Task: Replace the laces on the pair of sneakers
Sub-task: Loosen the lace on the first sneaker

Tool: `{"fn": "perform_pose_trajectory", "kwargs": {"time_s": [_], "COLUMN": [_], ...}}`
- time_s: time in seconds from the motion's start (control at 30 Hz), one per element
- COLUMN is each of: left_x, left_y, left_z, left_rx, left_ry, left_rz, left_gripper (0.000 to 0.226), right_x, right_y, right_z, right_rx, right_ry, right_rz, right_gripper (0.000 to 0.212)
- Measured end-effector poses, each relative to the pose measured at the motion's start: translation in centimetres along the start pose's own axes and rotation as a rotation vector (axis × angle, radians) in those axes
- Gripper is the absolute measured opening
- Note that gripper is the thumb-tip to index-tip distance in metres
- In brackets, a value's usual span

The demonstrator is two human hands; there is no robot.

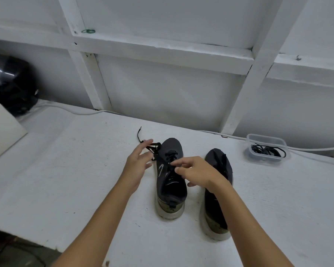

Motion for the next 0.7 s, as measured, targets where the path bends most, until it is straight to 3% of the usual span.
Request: {"fn": "perform_pose_trajectory", "kwargs": {"time_s": [0.17,0.37,0.57,0.7], "left_x": [-0.8,-1.2,-3.9,-3.3], "left_y": [-0.6,-1.0,-0.8,0.1], "left_z": [-0.4,-1.1,-2.5,-2.4], "left_rx": [-0.059,-0.033,-0.082,-0.151], "left_ry": [-0.027,0.034,-0.213,-0.120], "left_rz": [0.237,0.352,0.601,0.706], "left_gripper": [0.037,0.026,0.055,0.044], "right_x": [0.0,1.3,1.0,1.6], "right_y": [-0.2,1.4,1.1,1.1], "right_z": [0.5,0.0,-0.8,-1.0], "right_rx": [0.049,-0.089,0.010,0.038], "right_ry": [0.042,0.051,0.064,0.162], "right_rz": [0.015,0.251,-0.101,-0.182], "right_gripper": [0.009,0.008,0.029,0.018]}}
Point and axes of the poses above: each hand's wrist, its own z-axis towards the middle knuckle, its own x-axis out of the back of the hand, y = z × x, the point moved 10 cm from there along z, towards the middle knuckle, and after that the axes turned 4 degrees about x, right-handed, at the moved point
